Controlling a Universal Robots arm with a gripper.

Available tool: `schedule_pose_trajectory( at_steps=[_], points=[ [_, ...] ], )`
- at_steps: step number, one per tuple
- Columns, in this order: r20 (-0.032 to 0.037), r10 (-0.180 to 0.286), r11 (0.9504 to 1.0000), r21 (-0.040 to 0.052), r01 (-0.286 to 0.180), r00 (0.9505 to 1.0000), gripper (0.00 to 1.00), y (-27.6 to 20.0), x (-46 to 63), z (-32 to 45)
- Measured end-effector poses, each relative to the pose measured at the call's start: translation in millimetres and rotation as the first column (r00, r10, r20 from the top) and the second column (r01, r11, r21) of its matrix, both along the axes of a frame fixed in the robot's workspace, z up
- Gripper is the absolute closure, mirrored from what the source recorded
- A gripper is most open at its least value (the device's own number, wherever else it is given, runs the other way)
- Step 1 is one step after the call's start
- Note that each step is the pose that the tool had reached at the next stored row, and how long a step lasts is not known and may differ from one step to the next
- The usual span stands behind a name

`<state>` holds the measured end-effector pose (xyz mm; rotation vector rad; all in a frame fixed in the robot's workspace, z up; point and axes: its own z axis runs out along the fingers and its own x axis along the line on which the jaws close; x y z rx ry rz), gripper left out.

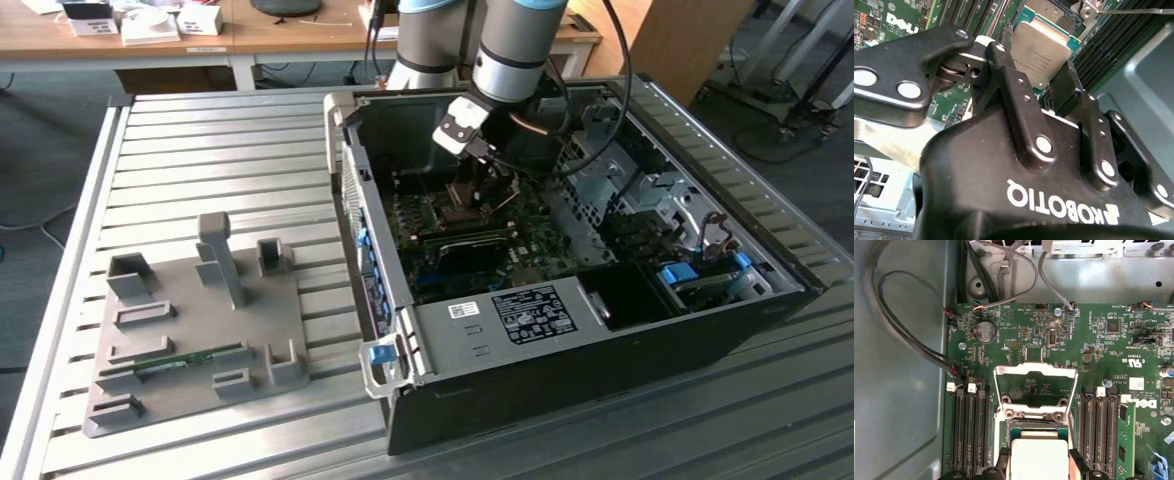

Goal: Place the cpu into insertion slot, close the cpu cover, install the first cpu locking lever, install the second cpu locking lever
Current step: 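Place the cpu into insertion slot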

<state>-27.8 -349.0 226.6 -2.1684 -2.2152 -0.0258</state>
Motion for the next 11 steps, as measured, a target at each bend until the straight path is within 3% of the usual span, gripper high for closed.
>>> schedule_pose_trajectory(
  at_steps=[8, 11],
  points=[
    [0.0000, 0.000, 1.0000, -0.0008, 0.000, 1.0000, 0.46, 1.8, -2.0, -3.7],
    [0.0000, 0.000, 0.9999, -0.0101, 0.000, 1.0000, 0.46, 2.9, -2.2, -7.4]
  ],
)
